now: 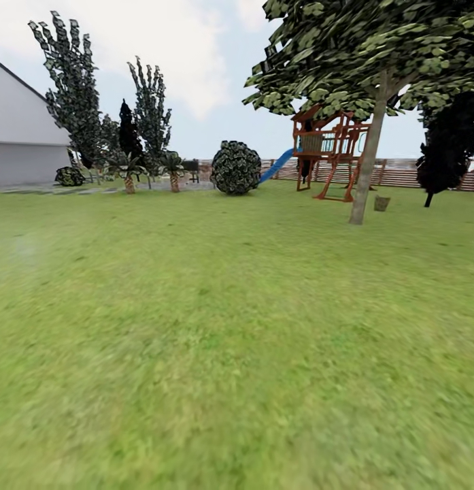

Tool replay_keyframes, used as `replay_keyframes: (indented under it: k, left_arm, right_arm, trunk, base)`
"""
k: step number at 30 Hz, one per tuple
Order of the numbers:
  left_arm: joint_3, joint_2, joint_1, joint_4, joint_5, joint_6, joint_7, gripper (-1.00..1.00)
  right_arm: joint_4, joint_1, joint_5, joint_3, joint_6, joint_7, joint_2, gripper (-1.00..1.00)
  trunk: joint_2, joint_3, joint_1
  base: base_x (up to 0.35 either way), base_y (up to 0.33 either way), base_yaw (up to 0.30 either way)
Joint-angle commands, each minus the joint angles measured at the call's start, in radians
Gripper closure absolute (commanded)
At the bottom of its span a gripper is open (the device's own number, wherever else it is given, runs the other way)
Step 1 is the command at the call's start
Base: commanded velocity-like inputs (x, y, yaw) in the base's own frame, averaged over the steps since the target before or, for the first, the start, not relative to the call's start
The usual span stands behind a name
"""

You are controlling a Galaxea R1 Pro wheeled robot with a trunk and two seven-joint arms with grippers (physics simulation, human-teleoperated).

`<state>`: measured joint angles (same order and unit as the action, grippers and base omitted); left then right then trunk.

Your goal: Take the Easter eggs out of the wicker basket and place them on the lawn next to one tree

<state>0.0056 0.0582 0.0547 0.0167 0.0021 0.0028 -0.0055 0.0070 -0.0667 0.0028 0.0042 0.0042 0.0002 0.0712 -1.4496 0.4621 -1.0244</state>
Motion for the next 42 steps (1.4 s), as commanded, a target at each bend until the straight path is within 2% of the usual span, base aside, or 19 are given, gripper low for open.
replay_keyframes:
  k: [1, 7, 27, 35, 42]
  left_arm:
    - [0.001, 0.0, 0.001, 0.002, 0.0, 0.0, -0.001, -1.0]
    - [0.0, 0.0, 0.001, 0.002, 0.0, 0.0, -0.001, -1.0]
    - [0.001, 0.0, 0.001, 0.002, 0.0, 0.0, 0.0, -1.0]
    - [0.0, 0.0, 0.001, 0.002, -0.001, 0.0, 0.0, -1.0]
    - [0.0, 0.0, 0.001, 0.002, 0.0, 0.0, 0.0, -1.0]
  right_arm:
    - [0.001, -0.001, 0.0, 0.0, 0.0, 0.0, 0.0, -1.0]
    - [0.001, -0.001, 0.0, 0.0, 0.0, 0.001, 0.0, -1.0]
    - [0.001, -0.001, 0.0, 0.0, 0.0, 0.0, 0.001, -1.0]
    - [0.001, -0.001, 0.0, 0.0, 0.0, 0.003, -0.001, -1.0]
    - [0.001, -0.001, 0.0, 0.0, 0.0, 0.0, -0.001, -1.0]
  trunk:
    - [0.0, 0.001, -0.001]
    - [0.0, 0.001, -0.001]
    - [0.0, 0.001, -0.001]
    - [0.0, 0.001, -0.001]
    - [0.0, 0.001, -0.001]
  base:
    - [0.337, 0.0, -0.248]
    - [0.337, 0.0, -0.184]
    - [0.337, 0.0, -0.008]
    - [0.337, 0.0, -0.23]
    - [0.337, 0.0, -0.039]
